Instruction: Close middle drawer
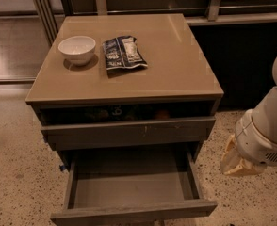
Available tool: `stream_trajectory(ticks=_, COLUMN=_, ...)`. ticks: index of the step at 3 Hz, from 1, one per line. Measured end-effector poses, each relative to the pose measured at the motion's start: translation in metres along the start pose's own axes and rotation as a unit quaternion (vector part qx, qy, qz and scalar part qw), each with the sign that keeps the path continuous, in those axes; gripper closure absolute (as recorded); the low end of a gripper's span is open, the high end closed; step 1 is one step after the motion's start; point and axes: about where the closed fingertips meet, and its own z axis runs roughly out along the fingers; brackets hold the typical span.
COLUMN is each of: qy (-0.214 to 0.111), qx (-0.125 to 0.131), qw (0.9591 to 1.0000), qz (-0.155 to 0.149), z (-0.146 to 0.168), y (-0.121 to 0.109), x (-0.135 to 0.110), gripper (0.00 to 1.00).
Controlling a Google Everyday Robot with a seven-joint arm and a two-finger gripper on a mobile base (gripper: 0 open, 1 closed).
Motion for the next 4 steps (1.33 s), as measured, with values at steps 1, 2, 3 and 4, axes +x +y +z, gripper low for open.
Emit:
stream_trajectory(ticks=1, qy=0.000, qx=0.000, qw=1.0000, qz=0.000, z=0.000, y=0.000, x=0.000, gripper=1.00)
stream_trajectory(ticks=2, qy=-0.001, qx=-0.013, qw=0.9999, qz=-0.002, z=0.017, y=0.005, x=0.001, gripper=1.00)
stream_trajectory(ticks=3, qy=0.001, qx=-0.035, qw=0.9994, qz=-0.002, z=0.043, y=0.012, x=0.003, gripper=1.00)
stream_trajectory(ticks=4, qy=0.004, qx=-0.066, qw=0.9978, qz=-0.002, z=0.075, y=0.024, x=0.009, gripper=1.00)
